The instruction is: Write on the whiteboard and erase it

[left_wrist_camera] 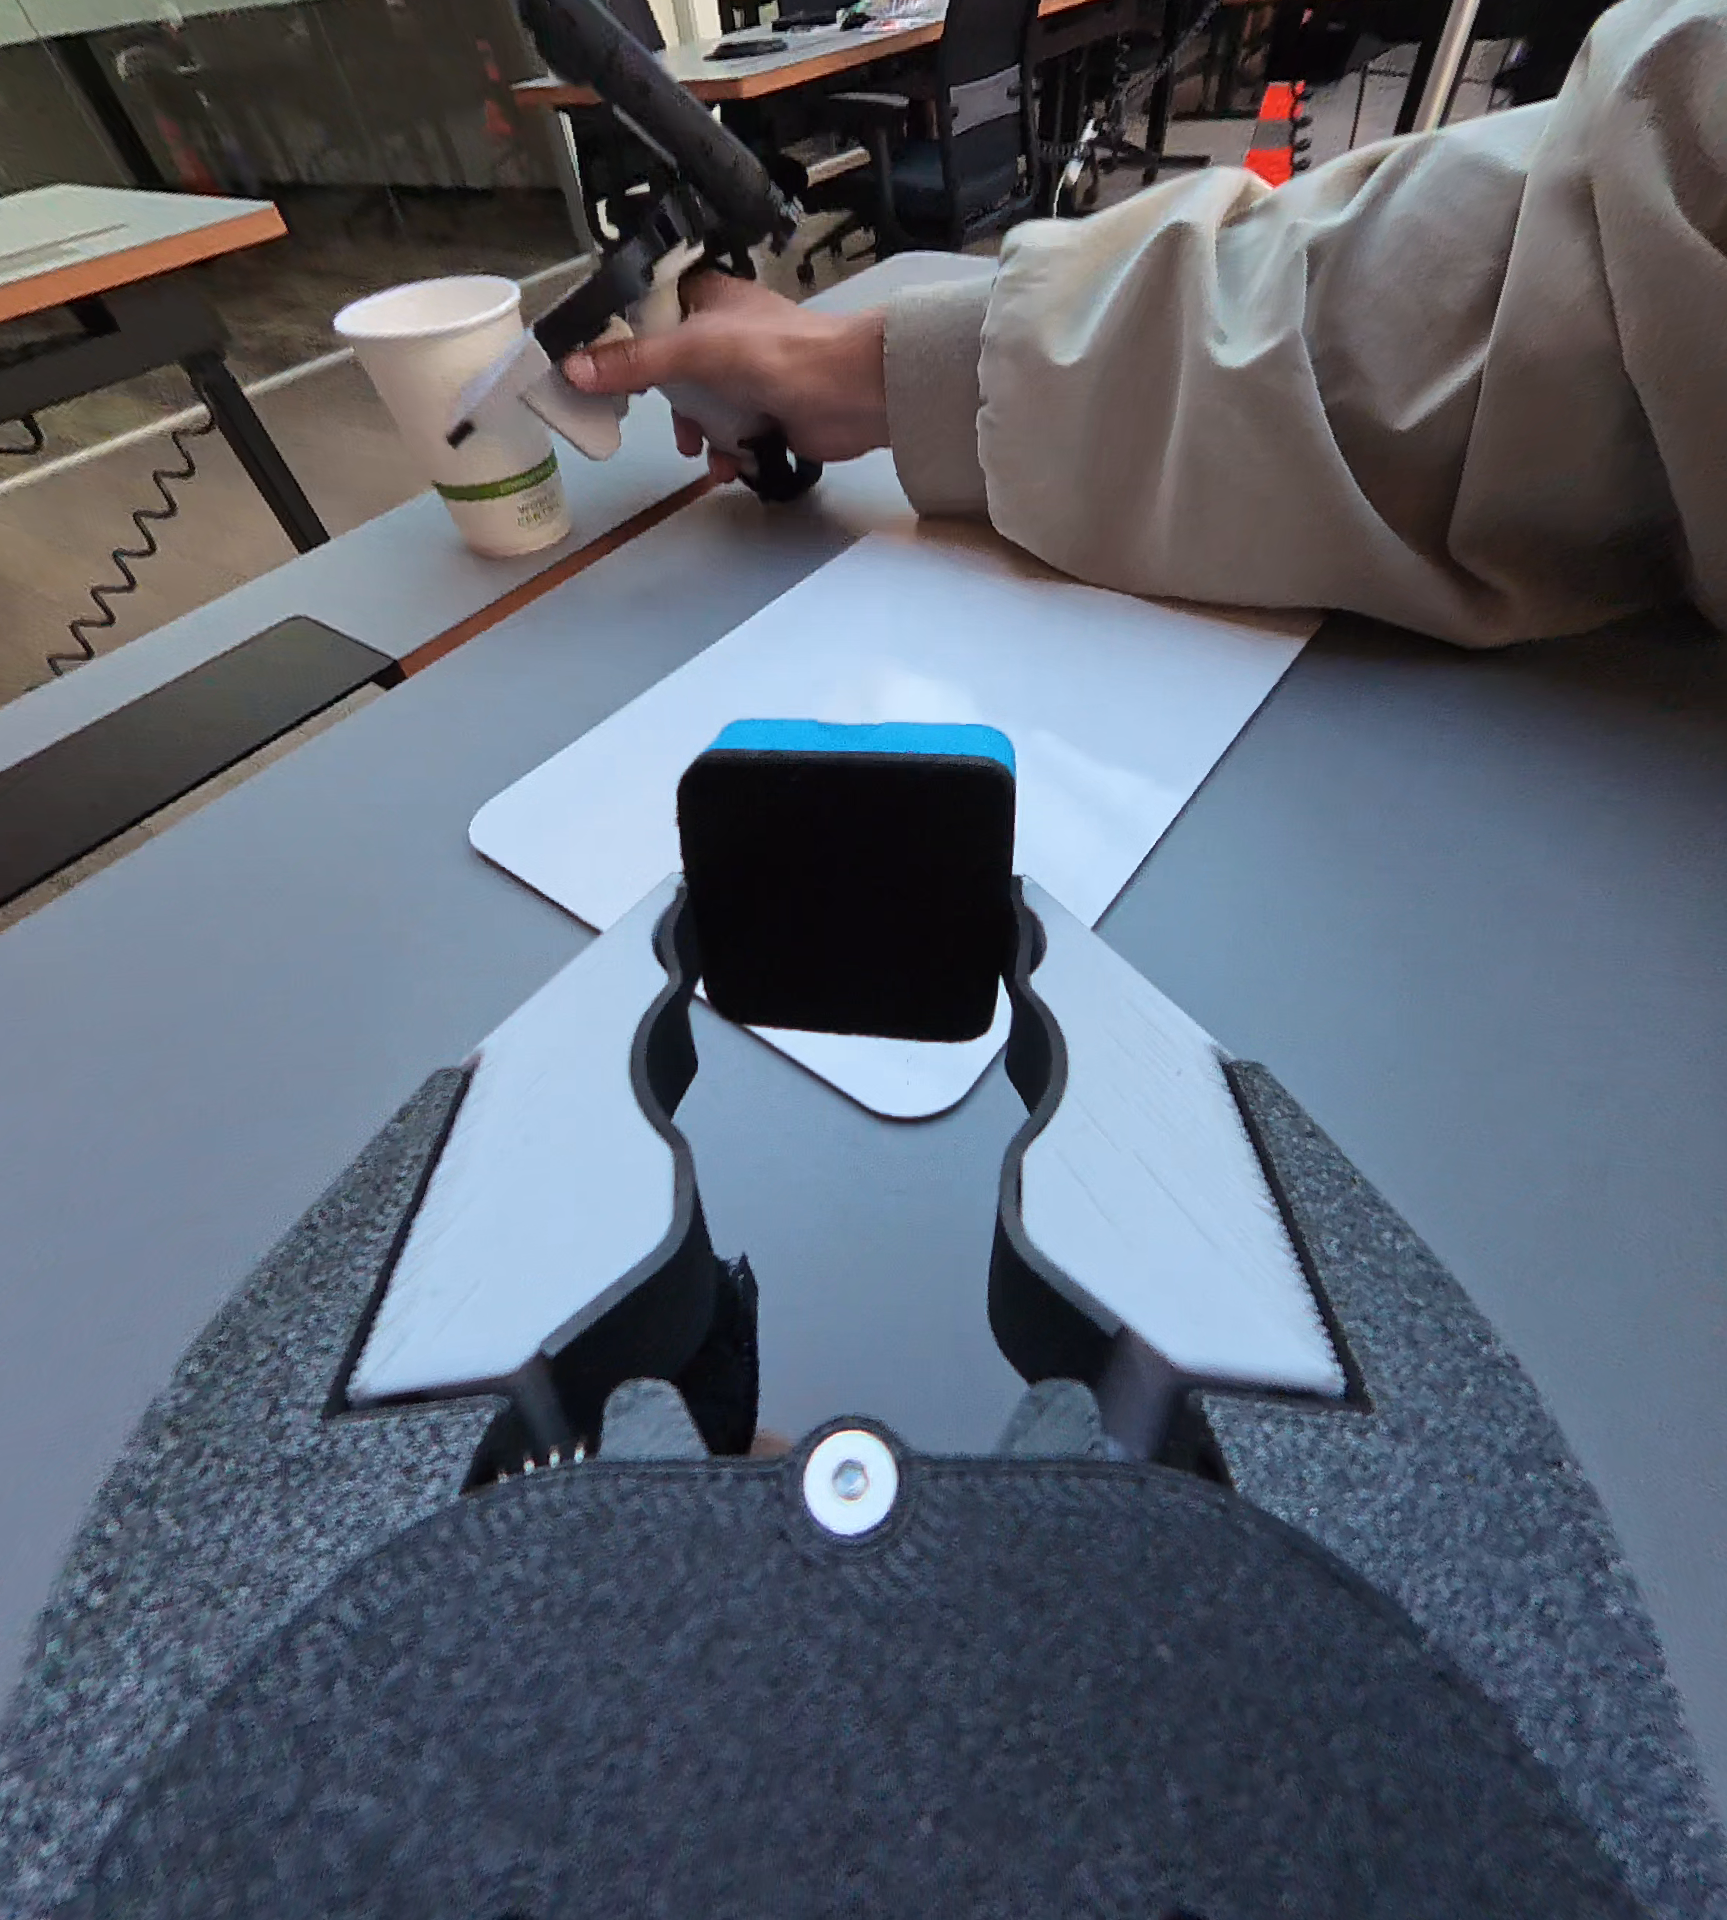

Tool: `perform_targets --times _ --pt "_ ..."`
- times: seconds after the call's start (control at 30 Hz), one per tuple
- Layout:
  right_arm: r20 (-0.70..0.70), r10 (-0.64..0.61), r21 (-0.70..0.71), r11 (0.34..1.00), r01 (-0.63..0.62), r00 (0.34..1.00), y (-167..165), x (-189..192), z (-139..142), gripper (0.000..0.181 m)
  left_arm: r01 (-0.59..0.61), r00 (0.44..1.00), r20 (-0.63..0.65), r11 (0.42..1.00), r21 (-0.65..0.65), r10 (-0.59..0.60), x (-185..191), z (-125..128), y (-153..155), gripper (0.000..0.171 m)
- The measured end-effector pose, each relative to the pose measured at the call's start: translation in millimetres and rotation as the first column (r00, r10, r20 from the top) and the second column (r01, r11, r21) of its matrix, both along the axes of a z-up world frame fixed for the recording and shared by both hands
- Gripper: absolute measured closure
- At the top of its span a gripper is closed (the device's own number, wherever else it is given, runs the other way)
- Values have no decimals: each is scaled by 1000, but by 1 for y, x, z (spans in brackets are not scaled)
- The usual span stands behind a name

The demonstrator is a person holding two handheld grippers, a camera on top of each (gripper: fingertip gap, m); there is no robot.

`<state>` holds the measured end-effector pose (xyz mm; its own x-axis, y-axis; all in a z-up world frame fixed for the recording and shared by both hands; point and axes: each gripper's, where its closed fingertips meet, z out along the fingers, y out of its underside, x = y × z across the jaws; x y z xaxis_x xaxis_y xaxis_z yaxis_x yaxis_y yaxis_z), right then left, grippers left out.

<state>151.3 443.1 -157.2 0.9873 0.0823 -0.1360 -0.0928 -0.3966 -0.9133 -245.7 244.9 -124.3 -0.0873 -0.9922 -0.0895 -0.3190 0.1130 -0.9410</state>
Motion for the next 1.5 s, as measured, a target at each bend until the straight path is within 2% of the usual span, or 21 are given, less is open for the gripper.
perform_targets --times 0.03,0.17,0.27,0.33,0.4,0.47,0.53,0.63,0.73,0.83,0.9,1.03,1.13,1.23,1.3,1.43,1.5 --pt "0 23 7 1000 -23 1000 2 -3 3 93 -5 1000 -16 1000 -3 5 -3 -5 1 112" --pt "96 41 -18 999 -39 995 -4 -5 7 97 -26 993 -113 1000 1 26 0 -17 15 112" --pt "128 22 -26 999 -19 991 -33 4 25 98 -21 974 -227 999 -28 14 17 -15 31 112" --pt "146 -3 -39 999 8 989 -67 17 43 98 17 958 -286 1000 -20 -22 37 -5 42 112" --pt "147 -26 -72 997 37 989 -111 35 55 97 97 940 -331 995 29 -82 68 12 52 113" --pt "143 -67 -89 993 80 987 -164 56 62 97 218 891 -426 970 104 -154 104 20 64 113" --pt "80 -77 -106 991 85 994 -219 68 57 97 280 840 -520 944 176 -152 152 23 88 113" --pt "-6 -82 -80 993 81 997 -287 71 38 97 347 748 -645 921 178 -157 236 12 118 113" --pt "-49 -88 -20 996 87 995 -328 64 25 96 381 675 -732 894 236 -95 316 -14 154 113" --pt "-55 -92 -17 996 91 994 -344 54 8 95 418 573 -819 866 275 -16 358 -44 183 113" --pt "-66 -93 -11 996 93 993 -343 50 1 95 441 529 -848 855 273 -2 373 -58 191 113" --pt "-45 -105 -30 994 104 993 -340 51 0 94 476 473 -880 852 220 -38 384 -78 186 113" --pt "5 -100 -40 994 101 995 -341 50 -3 94 505 401 -916 834 222 1 379 -91 189 112" --pt "-23 -99 -25 995 99 995 -343 50 -2 93 500 404 -914 844 193 -31 387 -89 186 113" --pt "-29 -111 -22 994 110 993 -347 52 -2 87 525 396 -918 824 214 -13 387 -92 189 112" --pt "-42 -133 14 991 134 990 -363 53 11 83 528 402 -915 810 256 27 386 -89 193 101" --pt "-42 -163 6 987 163 986 -374 53 16 82 528 402 -914 804 273 46 383 -85 196 100"
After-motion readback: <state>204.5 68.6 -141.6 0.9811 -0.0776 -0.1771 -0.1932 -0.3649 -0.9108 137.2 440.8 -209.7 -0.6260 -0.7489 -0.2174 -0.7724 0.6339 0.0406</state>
